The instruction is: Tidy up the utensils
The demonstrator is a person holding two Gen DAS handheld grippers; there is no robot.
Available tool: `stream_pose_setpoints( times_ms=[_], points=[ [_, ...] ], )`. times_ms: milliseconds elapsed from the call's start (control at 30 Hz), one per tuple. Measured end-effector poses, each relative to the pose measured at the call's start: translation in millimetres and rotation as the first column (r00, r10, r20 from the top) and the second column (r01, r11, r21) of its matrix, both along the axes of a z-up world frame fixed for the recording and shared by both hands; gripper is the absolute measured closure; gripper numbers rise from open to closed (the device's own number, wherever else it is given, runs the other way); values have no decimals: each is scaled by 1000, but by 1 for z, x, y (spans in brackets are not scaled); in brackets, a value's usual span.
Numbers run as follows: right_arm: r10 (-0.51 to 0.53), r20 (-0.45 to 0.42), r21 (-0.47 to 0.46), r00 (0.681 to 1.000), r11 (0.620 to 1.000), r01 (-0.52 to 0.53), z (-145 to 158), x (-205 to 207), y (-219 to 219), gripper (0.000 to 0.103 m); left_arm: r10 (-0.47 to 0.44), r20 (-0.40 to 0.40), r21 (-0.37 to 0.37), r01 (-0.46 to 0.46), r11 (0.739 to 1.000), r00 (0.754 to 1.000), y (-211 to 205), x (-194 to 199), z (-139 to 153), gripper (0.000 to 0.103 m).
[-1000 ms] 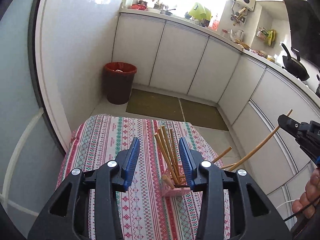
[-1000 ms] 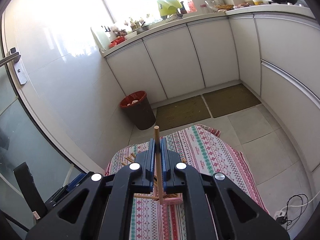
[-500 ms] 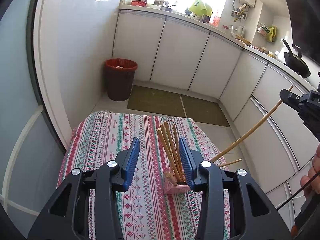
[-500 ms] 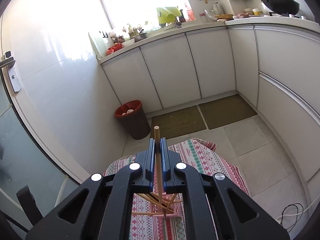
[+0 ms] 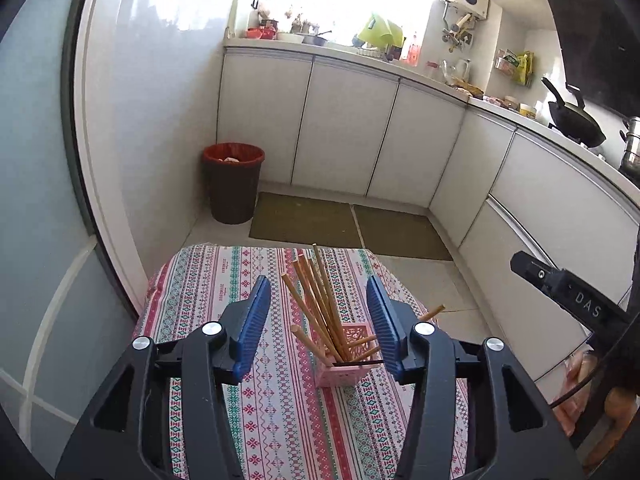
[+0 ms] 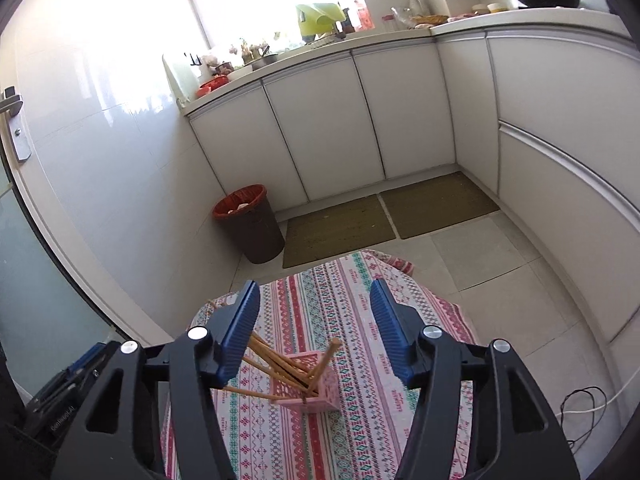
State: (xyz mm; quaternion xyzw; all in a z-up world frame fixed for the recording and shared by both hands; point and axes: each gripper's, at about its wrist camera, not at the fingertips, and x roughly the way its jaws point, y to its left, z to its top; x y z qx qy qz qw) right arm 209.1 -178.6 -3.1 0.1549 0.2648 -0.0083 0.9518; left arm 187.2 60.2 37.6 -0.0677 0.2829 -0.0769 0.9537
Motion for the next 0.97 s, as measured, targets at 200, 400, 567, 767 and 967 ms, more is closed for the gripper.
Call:
stream_pose_setpoints(
  times_ms=[200,400,567,767,967],
  points=[
    [-40,-1,11,999,999,40,-2,-60,-26,30,135,115,-24,-133,991,984,7,-58,13,13],
    [-24,64,-21,998,999,26,8,-118,-21,14,126,197,120,-152,981,972,-37,-114,27,7],
    [-72,130,-106,989,991,86,20,-159,-10,7,179,210,176,-217,960,961,-65,-144,30,7],
    [-140,25,-114,990,983,142,14,-181,-23,7,239,232,174,-282,943,943,-69,-174,30,7],
    [-189,-13,-100,982,977,186,9,-204,-29,7,235,145,160,-257,953,961,-66,-189,33,7]
  ],
)
